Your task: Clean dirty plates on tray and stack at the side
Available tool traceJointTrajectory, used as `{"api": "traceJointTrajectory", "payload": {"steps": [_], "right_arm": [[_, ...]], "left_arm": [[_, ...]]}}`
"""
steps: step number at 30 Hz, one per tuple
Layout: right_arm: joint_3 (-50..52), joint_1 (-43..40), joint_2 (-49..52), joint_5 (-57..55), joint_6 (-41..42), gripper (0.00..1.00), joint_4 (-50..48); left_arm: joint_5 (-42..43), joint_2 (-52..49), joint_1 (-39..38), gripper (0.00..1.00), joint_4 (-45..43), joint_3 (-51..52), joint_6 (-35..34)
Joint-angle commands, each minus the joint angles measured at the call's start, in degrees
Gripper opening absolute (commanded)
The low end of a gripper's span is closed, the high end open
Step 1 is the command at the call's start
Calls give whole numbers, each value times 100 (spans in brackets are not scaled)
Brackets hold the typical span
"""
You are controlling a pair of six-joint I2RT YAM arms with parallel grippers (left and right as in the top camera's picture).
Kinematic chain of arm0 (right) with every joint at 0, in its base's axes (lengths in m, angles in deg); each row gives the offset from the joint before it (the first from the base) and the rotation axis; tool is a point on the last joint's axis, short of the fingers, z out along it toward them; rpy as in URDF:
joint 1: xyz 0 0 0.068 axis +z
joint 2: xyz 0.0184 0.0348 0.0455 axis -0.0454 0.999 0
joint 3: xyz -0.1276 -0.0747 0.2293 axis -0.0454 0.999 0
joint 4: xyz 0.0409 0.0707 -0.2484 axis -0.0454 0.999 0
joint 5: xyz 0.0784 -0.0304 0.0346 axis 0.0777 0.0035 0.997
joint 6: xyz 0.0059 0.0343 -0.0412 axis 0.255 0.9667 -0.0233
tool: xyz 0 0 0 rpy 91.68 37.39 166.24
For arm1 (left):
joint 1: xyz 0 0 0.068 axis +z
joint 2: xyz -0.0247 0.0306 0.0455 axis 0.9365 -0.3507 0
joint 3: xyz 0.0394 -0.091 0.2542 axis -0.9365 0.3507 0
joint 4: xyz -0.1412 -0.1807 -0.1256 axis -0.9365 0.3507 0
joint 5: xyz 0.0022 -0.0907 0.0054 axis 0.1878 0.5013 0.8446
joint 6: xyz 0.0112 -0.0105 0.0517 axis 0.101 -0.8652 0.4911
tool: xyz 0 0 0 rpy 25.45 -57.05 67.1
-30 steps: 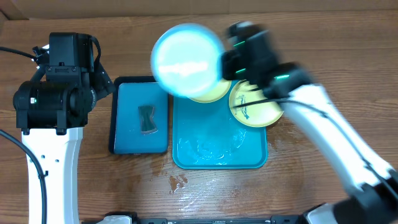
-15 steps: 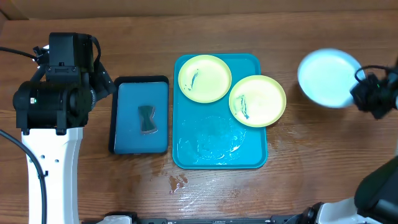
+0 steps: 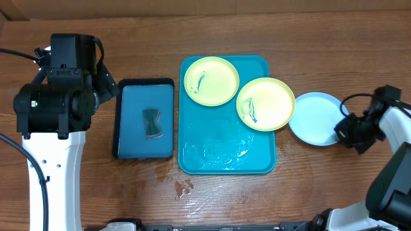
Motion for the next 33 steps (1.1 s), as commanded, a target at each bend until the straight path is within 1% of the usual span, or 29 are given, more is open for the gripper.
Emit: {"api": "traceJointTrajectory", "payload": {"steps": [1, 2, 3, 5, 6, 10, 11, 15, 19, 20, 21, 22, 23, 27, 29, 30, 33], "right_arm": [[-70, 439, -79, 68, 13, 17, 13], [-125, 531, -101, 66, 13, 31, 20], [-214, 616, -133, 87, 28, 38, 33], [-409, 739, -210, 258, -22, 44, 11], [-511, 787, -249, 411, -140, 44, -35], [-898, 1086, -319, 1749, -1274, 47, -588], [-903, 1174, -319, 1845, -1340, 47, -741], [-892, 1720, -214, 1300, -1333, 50, -1198], [-890, 2264, 175, 538, -1333, 52, -1515], [-890, 2398, 321, 186, -1331, 54, -1580], [-890, 2500, 463, -140, -1331, 59, -1628], [-890, 2559, 568, -332, -1331, 60, -1648], [-890, 2597, 643, -437, -1333, 58, -1650], [-901, 2599, 654, -448, -1333, 35, -1620], [-901, 2577, 605, -444, -1331, 13, -1539], [-901, 2577, 573, -446, -1331, 4, -1473], [-901, 2579, 361, -442, -1335, 4, -1172]], "left_arm": [[11, -9, 13, 100, -7, -83, 109], [13, -9, 13, 100, -7, -83, 109], [13, -9, 13, 100, -7, -83, 109], [33, -9, 13, 100, -4, -83, 96], [109, -9, 9, 100, 0, -83, 96], [918, -9, 9, 100, 9, -83, 92], [1123, -9, 9, 100, -11, -83, 94], [1797, -20, 7, 100, -151, -81, 92], [2031, -37, 7, 100, -310, -81, 92], [2072, -37, 7, 100, -315, -83, 94], [2072, -37, 7, 100, -310, -81, 96], [2072, -37, 7, 100, -304, -81, 116], [2072, -37, 7, 100, -284, -83, 116], [2070, -42, 7, 100, -192, -81, 116], [2070, -42, 7, 100, -179, -81, 116], [2070, -42, 7, 100, -179, -83, 116], [2072, -48, 7, 100, -181, -83, 116]]}}
